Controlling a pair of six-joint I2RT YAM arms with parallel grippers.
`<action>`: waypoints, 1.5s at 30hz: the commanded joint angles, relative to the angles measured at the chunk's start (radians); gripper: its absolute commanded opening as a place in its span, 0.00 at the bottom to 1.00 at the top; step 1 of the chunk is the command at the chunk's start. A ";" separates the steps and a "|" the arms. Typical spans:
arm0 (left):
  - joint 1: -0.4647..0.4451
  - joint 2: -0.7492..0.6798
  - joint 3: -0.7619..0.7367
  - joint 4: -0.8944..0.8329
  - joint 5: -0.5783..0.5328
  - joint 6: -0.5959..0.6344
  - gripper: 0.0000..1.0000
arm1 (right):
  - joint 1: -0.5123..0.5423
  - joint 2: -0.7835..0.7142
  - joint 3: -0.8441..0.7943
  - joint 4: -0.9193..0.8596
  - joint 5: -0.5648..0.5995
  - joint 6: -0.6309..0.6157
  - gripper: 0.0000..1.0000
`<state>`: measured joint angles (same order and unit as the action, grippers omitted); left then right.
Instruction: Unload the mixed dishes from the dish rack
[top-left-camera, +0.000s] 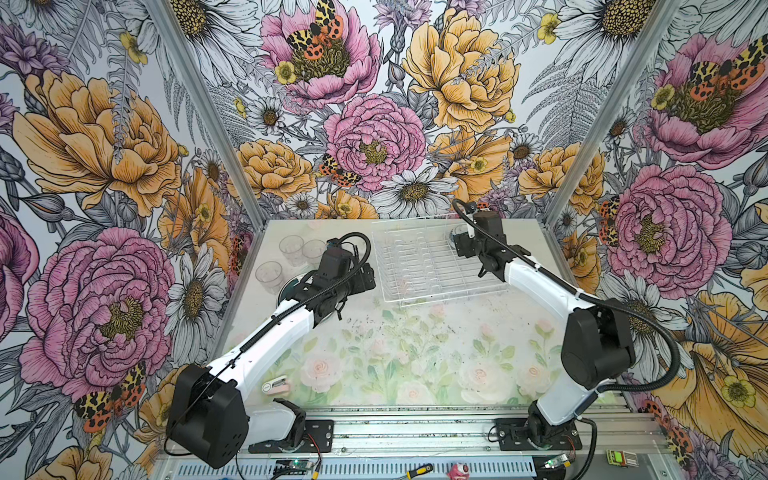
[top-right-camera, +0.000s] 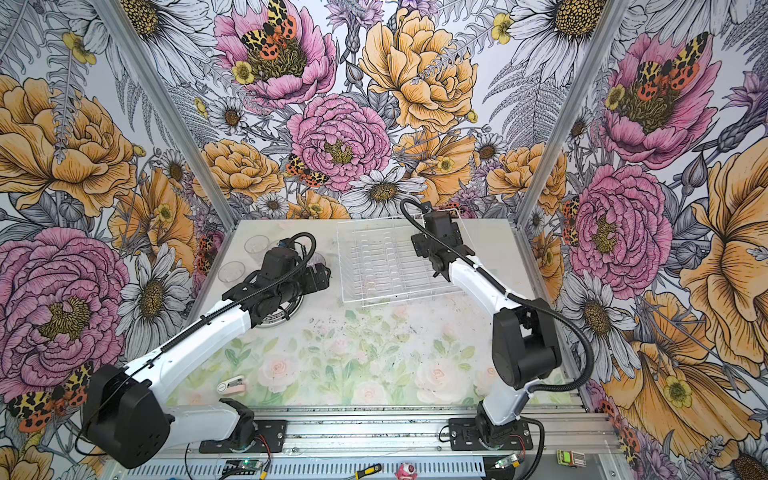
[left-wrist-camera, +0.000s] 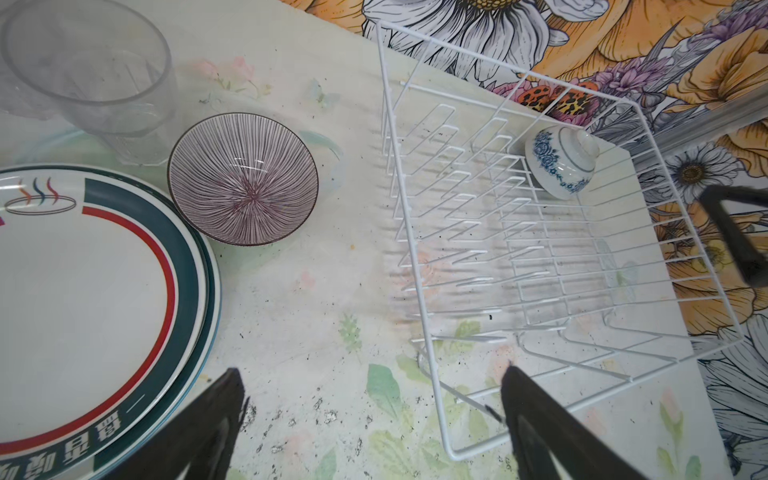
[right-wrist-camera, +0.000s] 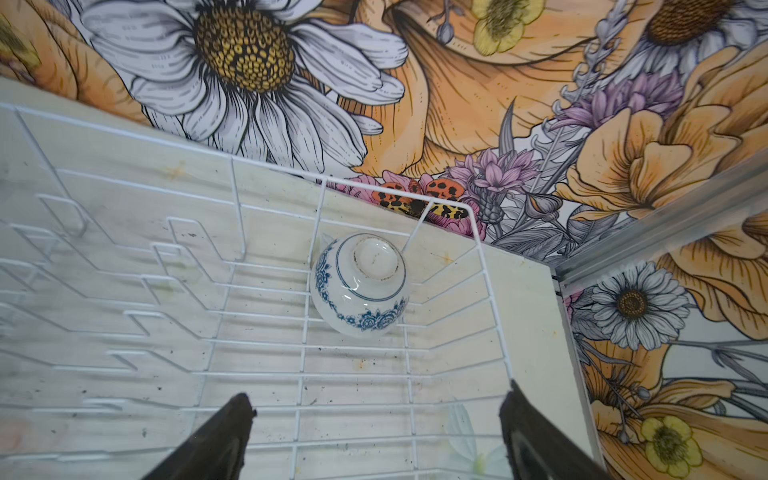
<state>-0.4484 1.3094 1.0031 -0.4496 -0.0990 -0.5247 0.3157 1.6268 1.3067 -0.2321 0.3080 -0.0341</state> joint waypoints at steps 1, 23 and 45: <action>0.004 0.037 0.063 -0.025 0.057 0.015 0.88 | 0.003 -0.099 -0.070 -0.072 -0.021 0.163 0.94; -0.041 0.467 0.306 -0.034 0.067 0.028 0.69 | 0.011 -0.418 -0.383 -0.122 -0.271 0.372 0.94; -0.089 0.475 0.183 -0.031 0.007 0.036 0.15 | 0.001 -0.430 -0.411 -0.151 -0.195 0.394 0.94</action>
<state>-0.5171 1.8294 1.2633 -0.4164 -0.0471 -0.5411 0.3229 1.1816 0.8852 -0.3679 0.0860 0.3477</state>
